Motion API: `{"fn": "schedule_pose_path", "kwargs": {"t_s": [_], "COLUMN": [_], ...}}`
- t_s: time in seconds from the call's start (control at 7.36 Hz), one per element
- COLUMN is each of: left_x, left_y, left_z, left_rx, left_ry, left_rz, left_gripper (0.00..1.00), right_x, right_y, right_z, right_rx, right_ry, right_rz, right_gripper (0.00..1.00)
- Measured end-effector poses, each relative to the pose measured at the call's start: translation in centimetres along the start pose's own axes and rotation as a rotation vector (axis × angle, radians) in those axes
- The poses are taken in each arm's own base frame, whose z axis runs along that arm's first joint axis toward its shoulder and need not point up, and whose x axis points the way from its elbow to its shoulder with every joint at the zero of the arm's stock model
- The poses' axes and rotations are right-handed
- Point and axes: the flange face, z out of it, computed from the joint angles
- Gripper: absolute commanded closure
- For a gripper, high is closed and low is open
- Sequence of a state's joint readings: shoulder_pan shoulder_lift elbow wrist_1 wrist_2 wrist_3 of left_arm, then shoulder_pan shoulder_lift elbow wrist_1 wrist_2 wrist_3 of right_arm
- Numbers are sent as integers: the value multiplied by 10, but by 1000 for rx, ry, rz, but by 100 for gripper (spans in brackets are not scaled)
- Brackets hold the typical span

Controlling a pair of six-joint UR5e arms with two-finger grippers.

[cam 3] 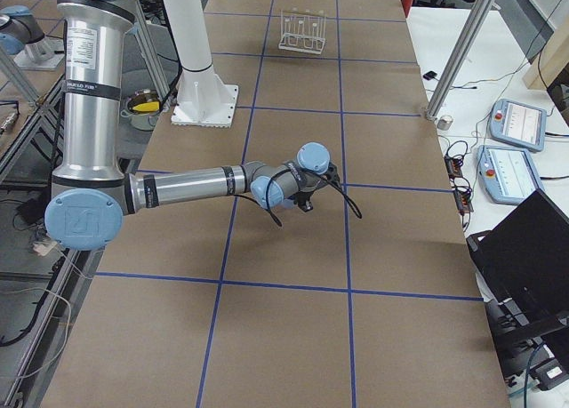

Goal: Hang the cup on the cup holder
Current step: 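Lift the cup with the right gripper and carry it toward the table center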

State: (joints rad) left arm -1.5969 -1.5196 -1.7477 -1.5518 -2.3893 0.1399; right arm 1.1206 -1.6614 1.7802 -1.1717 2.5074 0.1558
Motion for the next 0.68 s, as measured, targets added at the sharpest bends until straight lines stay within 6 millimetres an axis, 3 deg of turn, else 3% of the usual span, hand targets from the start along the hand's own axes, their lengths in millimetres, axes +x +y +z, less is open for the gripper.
{"fn": "schedule_pose_path", "kwargs": {"t_s": [0.27, 0.68], "left_x": [4, 40], "left_y": [-2, -30], "left_z": [-4, -31], "left_rx": [9, 111], "left_ry": [0, -9], "left_rz": [3, 108], "left_gripper": [1, 1], "right_x": [-19, -72], "right_y": [-24, -83], "right_z": [-26, -63], "right_rx": [70, 247], "right_ry": [-4, -68], "right_rz": [-2, 112], "right_gripper": [100, 100]}}
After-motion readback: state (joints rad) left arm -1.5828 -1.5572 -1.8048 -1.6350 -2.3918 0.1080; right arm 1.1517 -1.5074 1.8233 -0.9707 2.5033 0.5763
